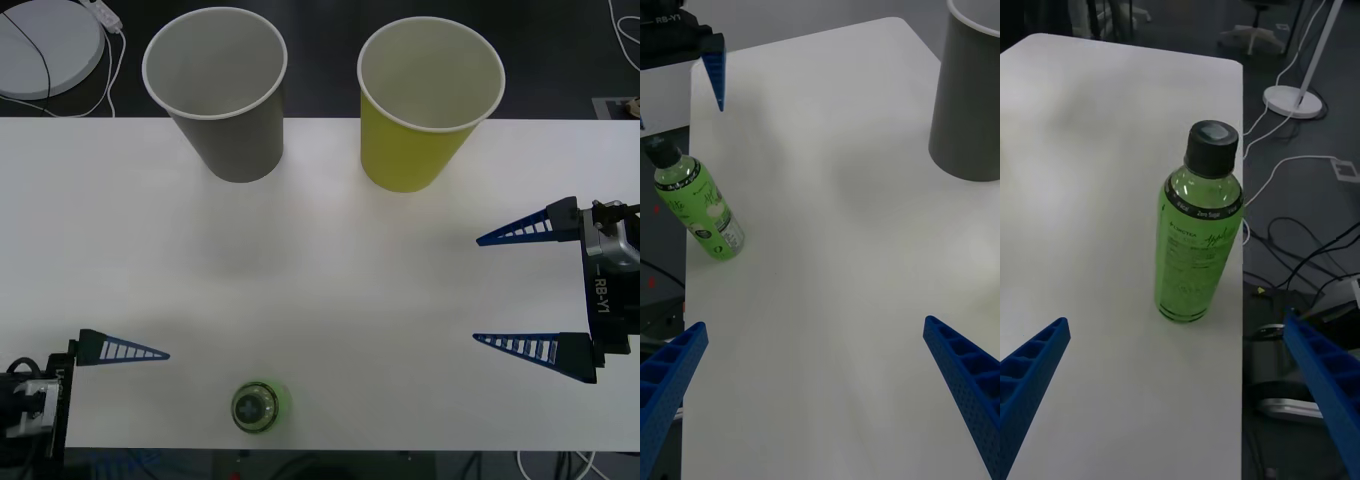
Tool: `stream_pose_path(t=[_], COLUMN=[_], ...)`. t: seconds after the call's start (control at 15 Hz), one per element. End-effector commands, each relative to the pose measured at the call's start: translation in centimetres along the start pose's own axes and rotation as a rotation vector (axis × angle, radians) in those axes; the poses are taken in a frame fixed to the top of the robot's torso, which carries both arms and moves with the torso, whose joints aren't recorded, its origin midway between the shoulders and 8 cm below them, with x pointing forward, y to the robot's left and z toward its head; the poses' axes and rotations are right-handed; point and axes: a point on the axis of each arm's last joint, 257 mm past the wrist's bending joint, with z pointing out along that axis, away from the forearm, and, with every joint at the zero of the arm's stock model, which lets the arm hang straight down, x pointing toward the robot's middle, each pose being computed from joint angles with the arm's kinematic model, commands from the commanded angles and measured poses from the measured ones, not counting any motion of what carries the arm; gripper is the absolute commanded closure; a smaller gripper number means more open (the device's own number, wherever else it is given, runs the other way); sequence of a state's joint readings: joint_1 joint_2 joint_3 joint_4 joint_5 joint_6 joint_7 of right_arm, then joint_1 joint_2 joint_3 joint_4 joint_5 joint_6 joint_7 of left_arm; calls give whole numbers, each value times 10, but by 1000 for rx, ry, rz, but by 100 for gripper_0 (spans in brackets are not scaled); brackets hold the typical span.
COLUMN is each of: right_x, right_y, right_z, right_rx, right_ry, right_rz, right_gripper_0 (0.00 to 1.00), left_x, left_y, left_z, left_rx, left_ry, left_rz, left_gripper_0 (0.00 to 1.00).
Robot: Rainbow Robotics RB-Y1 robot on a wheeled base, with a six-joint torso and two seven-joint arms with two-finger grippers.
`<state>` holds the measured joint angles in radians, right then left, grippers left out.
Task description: Put the can into the green bin and the plastic bottle into the gray bin
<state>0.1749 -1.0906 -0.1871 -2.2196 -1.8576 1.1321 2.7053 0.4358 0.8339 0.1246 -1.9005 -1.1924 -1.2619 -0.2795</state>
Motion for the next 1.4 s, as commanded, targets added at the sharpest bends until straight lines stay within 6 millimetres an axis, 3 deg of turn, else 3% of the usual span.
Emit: stream_pose_path(t=[0.07,0.33,0.6,1.07,1.4], right_x=[0,0,0,0,0], right_y=[0,0,0,0,0], right_z=[0,0,0,0,0], right_rx=[0,0,0,0,0], right_ry=[0,0,0,0,0], right_rz=[0,0,0,0,0], right_gripper_0=[0,0,0,0,0], left_x=[7,16,21,11,4], left_y=[-11,-16,-8,6,-4], left_z=[9,22,38,78,103], left_rx=[18,29,-2,-60,-81], left_ry=[7,21,29,-6,-27], left_rz=[-12,-12,7,-6,-25], left_gripper_0=[0,0,0,0,0])
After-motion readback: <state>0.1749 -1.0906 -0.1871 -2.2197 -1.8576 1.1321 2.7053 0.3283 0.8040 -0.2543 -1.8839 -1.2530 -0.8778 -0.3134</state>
